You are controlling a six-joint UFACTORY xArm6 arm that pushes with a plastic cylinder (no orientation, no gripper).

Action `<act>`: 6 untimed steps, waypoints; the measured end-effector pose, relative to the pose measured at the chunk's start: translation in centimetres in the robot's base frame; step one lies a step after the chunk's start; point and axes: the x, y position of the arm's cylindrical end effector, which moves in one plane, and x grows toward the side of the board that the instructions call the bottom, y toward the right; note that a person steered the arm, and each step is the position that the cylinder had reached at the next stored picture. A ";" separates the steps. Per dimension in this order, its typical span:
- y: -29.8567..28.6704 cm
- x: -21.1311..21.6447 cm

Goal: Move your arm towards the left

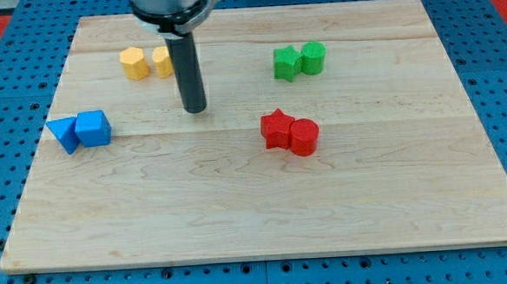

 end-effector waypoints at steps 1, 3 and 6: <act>-0.1 0.0; 1.3 0.3; -12.4 10.4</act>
